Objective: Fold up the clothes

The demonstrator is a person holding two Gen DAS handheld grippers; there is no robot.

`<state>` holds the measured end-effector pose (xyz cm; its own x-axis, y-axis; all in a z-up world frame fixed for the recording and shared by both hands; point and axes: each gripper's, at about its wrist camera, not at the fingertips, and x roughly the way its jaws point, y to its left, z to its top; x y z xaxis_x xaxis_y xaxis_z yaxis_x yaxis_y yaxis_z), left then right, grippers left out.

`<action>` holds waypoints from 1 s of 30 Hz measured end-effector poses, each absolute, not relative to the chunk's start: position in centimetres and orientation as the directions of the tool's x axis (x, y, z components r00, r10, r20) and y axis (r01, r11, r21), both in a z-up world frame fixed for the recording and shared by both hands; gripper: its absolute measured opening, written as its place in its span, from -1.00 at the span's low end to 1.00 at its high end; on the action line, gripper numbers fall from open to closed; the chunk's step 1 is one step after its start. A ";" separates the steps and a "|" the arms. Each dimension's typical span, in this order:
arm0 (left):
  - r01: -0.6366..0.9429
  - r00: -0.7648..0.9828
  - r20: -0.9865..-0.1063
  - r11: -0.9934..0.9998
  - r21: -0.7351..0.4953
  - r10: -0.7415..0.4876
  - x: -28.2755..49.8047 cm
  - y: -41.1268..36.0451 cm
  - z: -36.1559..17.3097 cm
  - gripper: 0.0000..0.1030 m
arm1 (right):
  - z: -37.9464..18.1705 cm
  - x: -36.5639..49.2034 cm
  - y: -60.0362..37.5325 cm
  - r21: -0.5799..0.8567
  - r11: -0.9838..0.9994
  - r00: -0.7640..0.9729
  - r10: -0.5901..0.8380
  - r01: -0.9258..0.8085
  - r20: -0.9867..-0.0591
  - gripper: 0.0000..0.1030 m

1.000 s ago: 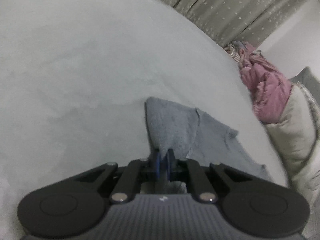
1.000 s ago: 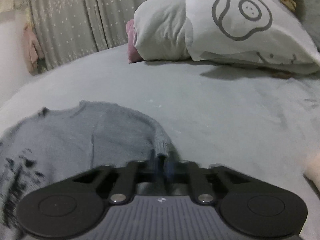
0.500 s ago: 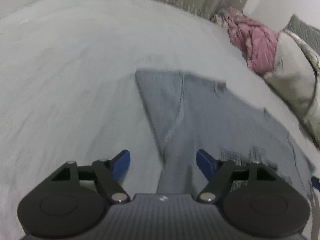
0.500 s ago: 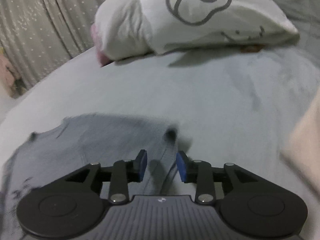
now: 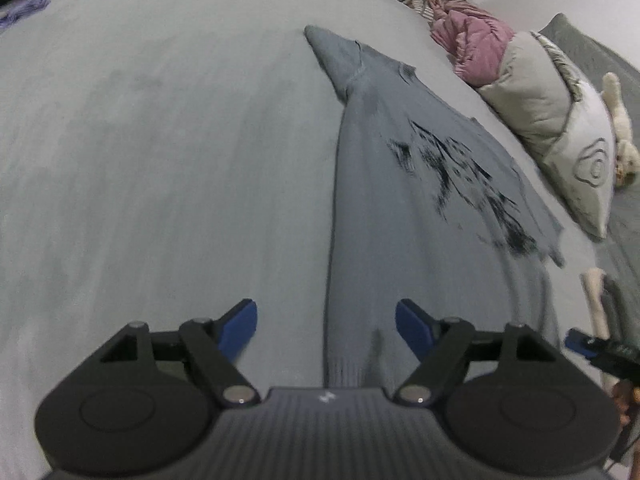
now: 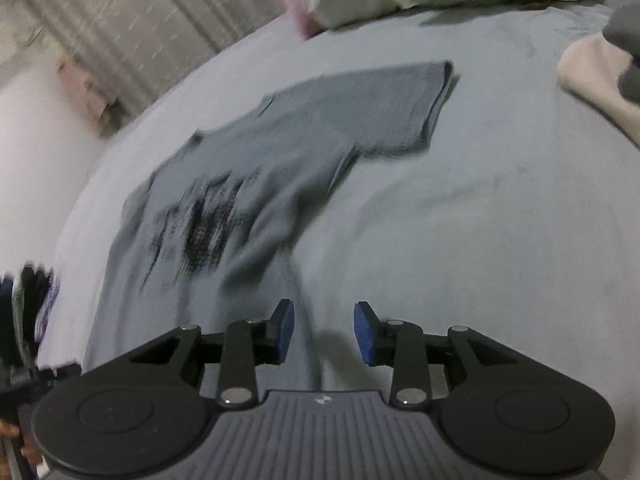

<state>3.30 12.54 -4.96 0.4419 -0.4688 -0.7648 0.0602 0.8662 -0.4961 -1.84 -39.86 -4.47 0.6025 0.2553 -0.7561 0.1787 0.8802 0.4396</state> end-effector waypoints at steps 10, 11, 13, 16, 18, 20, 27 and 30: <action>0.102 0.442 -0.707 0.814 -0.571 -0.552 -2.4 13.3 -5.6 0.07 | -5.8 -8.9 -38.3 0.465 0.859 0.586 0.267 0.215 -0.765 -0.39; 0.102 0.446 -0.707 0.816 -0.569 -0.549 -2.5 13.3 -5.7 -0.05 | -5.9 -9.1 -38.3 0.467 0.857 0.592 0.264 0.220 -0.762 -0.40; 0.090 0.445 -0.710 0.816 -0.571 -0.546 -2.5 13.5 -6.0 -0.56 | -6.1 -9.2 -37.9 0.456 0.862 0.600 0.248 0.221 -0.760 -0.55; 0.062 0.441 -0.704 0.802 -0.594 -0.556 -2.4 13.7 -6.5 -0.85 | -6.3 -9.0 -37.1 0.442 0.878 0.607 0.251 0.185 -0.754 -0.87; 0.077 0.456 -0.704 0.812 -0.578 -0.544 -2.8 13.6 -5.7 -0.87 | -6.0 -9.1 -36.6 0.426 0.891 0.614 0.250 0.156 -0.749 -0.89; 0.108 0.474 -0.680 0.804 -0.585 -0.559 -3.5 13.8 -4.5 -0.87 | -4.4 -10.2 -36.6 0.420 0.895 0.653 0.228 0.152 -0.722 -0.89; 0.150 0.472 -0.668 0.799 -0.582 -0.576 -4.9 14.4 -1.6 -0.89 | 1.7 -15.1 -36.4 0.355 0.925 0.724 0.150 0.138 -0.674 -0.90; 0.135 0.414 -0.754 0.853 -0.504 -0.511 -5.0 13.5 -2.3 -0.91 | 1.7 -15.4 -35.7 0.268 0.950 0.679 0.091 0.160 -0.728 -0.90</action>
<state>-4.96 13.47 -2.28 0.4137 -0.5106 -0.7537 0.1350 0.8532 -0.5039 -15.38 -35.68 1.68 0.6791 0.0911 -0.7284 0.1601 0.9500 0.2681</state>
